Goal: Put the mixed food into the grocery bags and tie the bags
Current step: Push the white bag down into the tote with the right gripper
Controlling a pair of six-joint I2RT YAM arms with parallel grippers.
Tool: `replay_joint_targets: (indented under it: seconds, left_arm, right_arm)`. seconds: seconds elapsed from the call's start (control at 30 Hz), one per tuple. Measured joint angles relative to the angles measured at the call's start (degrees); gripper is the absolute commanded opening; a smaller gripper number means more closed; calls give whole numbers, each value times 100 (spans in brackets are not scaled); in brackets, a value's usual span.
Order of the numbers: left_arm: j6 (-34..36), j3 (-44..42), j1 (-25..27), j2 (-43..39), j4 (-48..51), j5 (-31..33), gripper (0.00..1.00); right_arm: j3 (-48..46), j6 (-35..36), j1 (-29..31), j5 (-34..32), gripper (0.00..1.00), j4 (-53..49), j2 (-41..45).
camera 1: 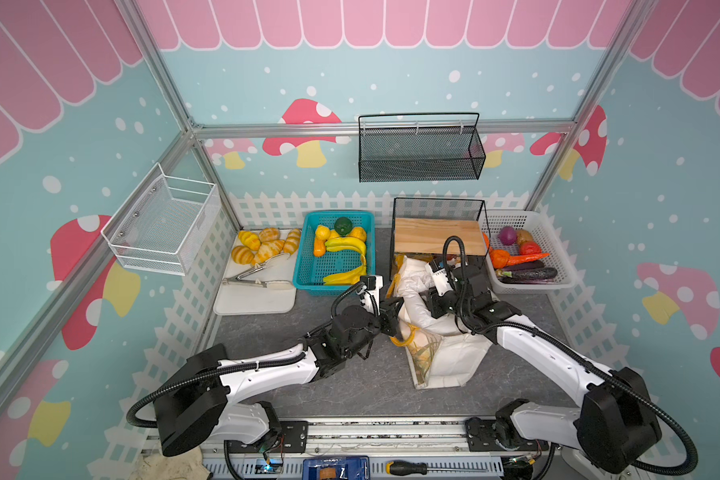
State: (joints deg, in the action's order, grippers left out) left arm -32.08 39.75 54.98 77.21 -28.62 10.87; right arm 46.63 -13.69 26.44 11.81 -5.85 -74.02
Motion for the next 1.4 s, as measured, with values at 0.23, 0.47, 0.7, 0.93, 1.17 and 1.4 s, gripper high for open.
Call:
replay_joint_targets:
  seconds: [0.23,0.47,0.7,0.93,1.17,1.4]
  left_arm:
    - [0,-90,-22,59,-118,-4,0]
    - [-48,-190,-68,35,-304,-4,0]
    - [-55,-201,-111,22,-304,-9,0]
    - [-48,-201,-129,22,-302,-26,0]
    - [-44,-201,-140,28,-291,-168,0]
    - [-48,-199,-177,155,-203,-339,0]
  right_arm:
    - [339,90,310,90,46,350,-791]
    - [507,337,367,-164,62,-800,70]
    - [1215,535,-170,-549,61,-1624,994]
    - [1054,540,-452,-748,42,-1943,640]
    - [363,247,-153,-420,34,-1178,-214]
    - [568,160,286,-271,40,-223,-1069]
